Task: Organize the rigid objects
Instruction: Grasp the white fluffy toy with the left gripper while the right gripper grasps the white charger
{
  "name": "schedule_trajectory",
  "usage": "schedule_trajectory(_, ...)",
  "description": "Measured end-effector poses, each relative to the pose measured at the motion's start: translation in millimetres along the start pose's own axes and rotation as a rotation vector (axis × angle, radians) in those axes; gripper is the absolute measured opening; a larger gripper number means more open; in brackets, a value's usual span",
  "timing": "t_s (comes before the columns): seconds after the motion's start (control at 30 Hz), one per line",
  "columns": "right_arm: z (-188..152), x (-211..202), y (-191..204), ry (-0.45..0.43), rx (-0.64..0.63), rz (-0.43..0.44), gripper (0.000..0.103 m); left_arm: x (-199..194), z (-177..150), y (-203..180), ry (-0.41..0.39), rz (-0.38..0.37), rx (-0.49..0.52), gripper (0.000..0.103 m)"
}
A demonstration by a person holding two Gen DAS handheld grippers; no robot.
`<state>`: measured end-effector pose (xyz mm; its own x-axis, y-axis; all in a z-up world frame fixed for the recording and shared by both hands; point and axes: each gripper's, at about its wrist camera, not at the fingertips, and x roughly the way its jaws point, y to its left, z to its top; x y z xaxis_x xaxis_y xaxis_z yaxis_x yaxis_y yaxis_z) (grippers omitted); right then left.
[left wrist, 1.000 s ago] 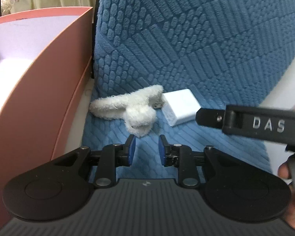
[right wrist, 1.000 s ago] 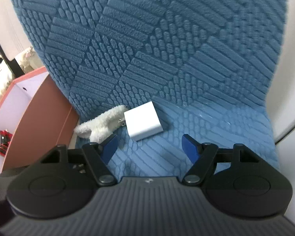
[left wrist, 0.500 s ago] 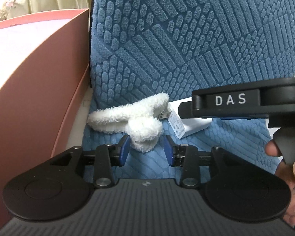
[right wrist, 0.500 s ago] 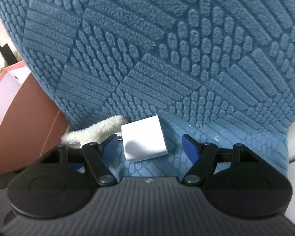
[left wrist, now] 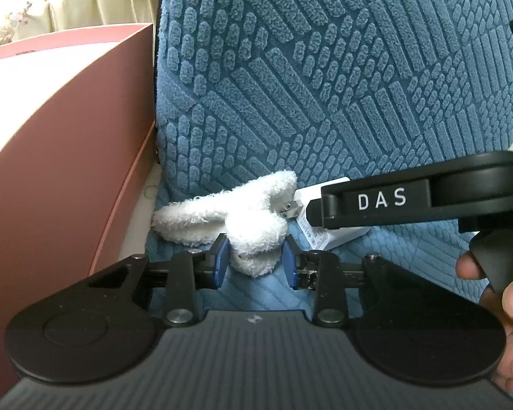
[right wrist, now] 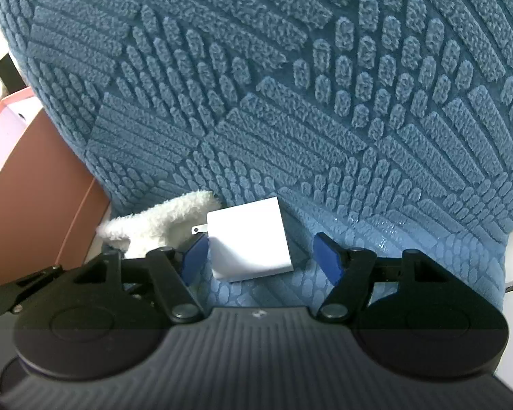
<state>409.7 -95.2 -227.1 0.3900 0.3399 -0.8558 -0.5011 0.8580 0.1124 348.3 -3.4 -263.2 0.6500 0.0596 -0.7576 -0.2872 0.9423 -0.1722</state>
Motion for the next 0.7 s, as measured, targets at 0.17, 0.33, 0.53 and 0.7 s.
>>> schedule_trajectory(0.17,-3,-4,0,0.0,-0.01,0.013,0.06,-6,-1,3,-0.005,-0.004,-0.001,0.037)
schedule_trajectory(0.33,-7,-7,15,-0.001,-0.038,-0.003,0.054,-20,-4,6,-0.002,-0.007,-0.003,0.037)
schedule_trajectory(0.53,-14,-11,19,0.005,-0.023,-0.022,0.054,-28,-6,9,0.011,-0.02,-0.012,0.036)
schedule_trajectory(0.7,-27,-19,20,0.009,-0.016,-0.051,0.054,-38,-10,9,0.029,-0.039,-0.019,0.036)
